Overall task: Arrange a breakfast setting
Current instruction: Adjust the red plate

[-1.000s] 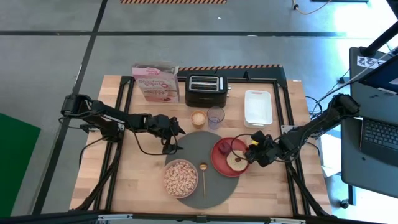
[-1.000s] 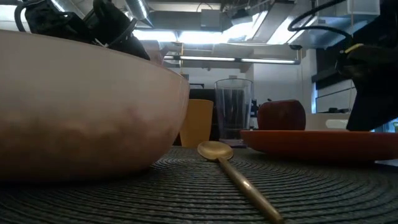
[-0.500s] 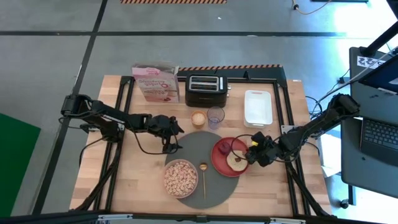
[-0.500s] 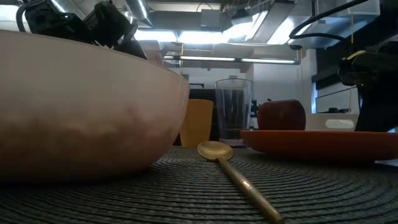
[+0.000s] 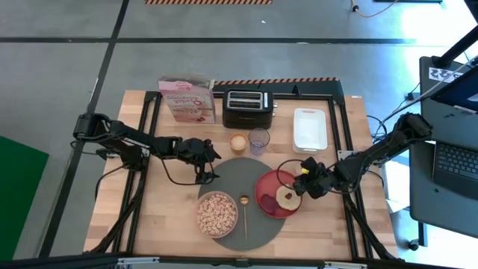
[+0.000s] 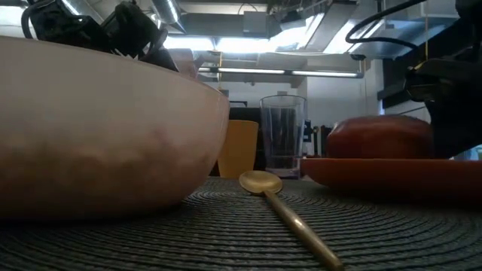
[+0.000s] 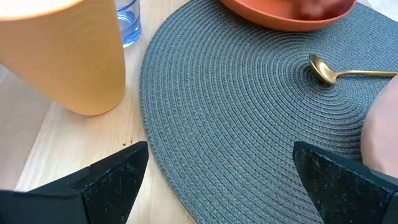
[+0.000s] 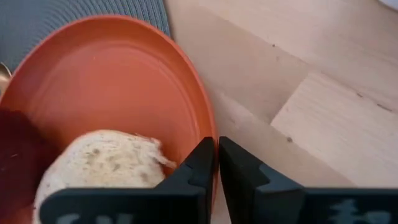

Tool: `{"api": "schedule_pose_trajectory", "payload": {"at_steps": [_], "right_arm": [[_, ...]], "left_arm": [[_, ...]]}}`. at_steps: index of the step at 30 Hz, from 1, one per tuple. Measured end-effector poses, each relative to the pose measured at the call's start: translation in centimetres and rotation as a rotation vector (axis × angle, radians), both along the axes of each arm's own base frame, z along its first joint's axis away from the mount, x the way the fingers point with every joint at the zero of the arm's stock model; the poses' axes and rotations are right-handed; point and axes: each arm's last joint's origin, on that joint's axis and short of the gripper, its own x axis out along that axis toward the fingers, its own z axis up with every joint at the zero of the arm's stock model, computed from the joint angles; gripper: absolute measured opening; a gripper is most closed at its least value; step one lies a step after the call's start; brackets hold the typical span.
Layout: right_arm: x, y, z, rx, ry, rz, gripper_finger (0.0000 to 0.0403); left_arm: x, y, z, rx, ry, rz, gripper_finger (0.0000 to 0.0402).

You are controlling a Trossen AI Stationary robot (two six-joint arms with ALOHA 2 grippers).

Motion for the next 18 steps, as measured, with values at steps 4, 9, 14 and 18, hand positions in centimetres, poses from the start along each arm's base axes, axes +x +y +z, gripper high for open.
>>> {"api": "schedule_pose_trajectory", "payload": {"at_steps": [4, 9, 14, 18], "right_arm": [[0.3, -0.3, 0.1, 0.002, -0.014, -0.025, 0.0020], [0.7, -0.9, 0.1, 0.008, -0.025, -0.062, 0.0011], [1.1, -1.3, 0.2, 0.019, -0.052, -0.096, 0.0018], [1.4, -1.5, 0.4, -0.003, -0.094, -0.123, 0.0007]], "left_arm": [[0.0, 0.0, 0.0, 0.000, 0.000, 0.000, 0.0396], [0.0, 0.0, 0.0, 0.000, 0.000, 0.000, 0.0396], [0.0, 0.0, 0.0, 0.000, 0.000, 0.000, 0.0396], [0.0, 0.0, 0.0, 0.000, 0.001, 0.000, 0.0396]]}}
